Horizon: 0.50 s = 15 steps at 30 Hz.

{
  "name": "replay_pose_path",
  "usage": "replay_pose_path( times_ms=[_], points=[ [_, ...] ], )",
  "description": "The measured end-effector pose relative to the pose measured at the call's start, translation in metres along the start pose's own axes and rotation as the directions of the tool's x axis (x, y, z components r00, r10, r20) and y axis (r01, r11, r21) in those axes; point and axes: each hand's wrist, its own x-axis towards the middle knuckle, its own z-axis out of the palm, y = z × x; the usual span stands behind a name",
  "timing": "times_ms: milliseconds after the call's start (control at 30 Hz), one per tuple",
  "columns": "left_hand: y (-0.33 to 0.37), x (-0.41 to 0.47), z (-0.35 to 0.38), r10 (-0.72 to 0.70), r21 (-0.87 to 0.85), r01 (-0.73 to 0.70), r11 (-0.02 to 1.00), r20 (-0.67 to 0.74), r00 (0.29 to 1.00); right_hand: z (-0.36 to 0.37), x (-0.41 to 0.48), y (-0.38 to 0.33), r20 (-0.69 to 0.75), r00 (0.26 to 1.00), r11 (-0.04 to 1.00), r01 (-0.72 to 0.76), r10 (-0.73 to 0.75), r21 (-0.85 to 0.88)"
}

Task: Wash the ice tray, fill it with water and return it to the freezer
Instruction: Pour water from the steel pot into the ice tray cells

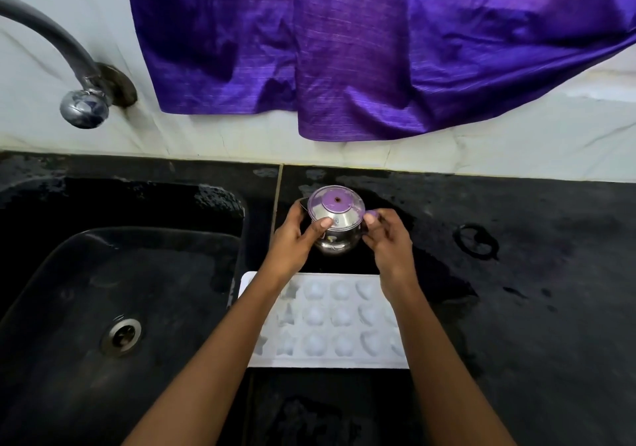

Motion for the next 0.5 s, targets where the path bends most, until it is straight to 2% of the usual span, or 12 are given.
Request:
replay_pose_path(
  times_ms=[133, 200, 367, 500],
  points=[
    [0.014, -0.009, 0.003, 0.045, -0.04, -0.045, 0.998, -0.006, 0.999, -0.004, -0.014, -0.013, -0.002, 0.997, 0.992, 0.081, -0.081, 0.101],
    [0.021, -0.015, 0.005, 0.061, -0.066, -0.061, 0.996, 0.005, 0.998, -0.005, -0.023, -0.021, 0.003, 0.994, 0.972, 0.105, -0.108, 0.208],
    [0.041, -0.036, 0.017, 0.083, -0.107, -0.08, 0.991, 0.026, 0.996, -0.01, -0.046, -0.043, -0.03, 0.988, 0.86, 0.145, -0.149, 0.489],
    [0.041, -0.058, 0.018, 0.066, -0.055, -0.063, 0.997, 0.064, 0.996, -0.027, -0.062, -0.046, -0.096, 0.989, 0.861, 0.145, -0.113, 0.488]
  ],
)
